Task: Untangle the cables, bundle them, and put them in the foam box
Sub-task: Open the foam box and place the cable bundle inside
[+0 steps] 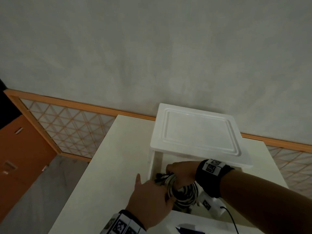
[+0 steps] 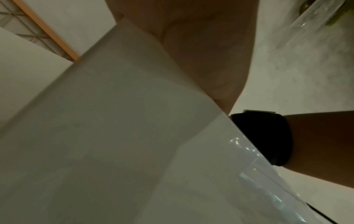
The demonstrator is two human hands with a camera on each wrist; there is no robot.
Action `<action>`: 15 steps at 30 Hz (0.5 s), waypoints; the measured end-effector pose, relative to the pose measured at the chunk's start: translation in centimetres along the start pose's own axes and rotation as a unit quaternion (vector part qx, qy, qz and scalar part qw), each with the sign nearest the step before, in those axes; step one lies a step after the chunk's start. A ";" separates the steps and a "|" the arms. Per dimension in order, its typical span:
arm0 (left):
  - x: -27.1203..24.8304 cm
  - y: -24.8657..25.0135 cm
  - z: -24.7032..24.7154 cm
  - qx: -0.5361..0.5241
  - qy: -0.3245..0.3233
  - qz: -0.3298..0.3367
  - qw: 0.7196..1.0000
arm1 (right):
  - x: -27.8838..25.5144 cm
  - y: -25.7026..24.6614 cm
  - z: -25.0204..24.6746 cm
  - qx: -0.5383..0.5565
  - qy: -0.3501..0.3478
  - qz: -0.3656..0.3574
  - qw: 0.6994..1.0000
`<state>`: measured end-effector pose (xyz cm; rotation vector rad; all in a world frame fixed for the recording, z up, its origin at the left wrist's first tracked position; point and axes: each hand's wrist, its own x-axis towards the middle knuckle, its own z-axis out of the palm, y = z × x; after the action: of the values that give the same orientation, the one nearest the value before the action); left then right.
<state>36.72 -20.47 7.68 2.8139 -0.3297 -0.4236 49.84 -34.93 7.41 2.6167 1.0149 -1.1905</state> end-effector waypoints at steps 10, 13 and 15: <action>0.5 -0.2 0.6 -0.001 -0.006 -0.016 1.000 | -0.1 -2.2 1.8 -0.187 0.019 -0.088 0.978; 0.6 -0.2 0.7 0.001 -0.005 -0.017 1.000 | -0.3 -3.4 1.9 -0.172 0.058 -0.087 0.979; 0.6 -0.2 0.8 0.001 -0.003 -0.017 1.000 | -0.1 -3.7 2.1 -0.208 0.054 -0.091 0.972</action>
<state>37.06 -20.61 6.72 2.8242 -0.2829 -0.4391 46.23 -32.85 6.65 2.3157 1.3774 -0.7624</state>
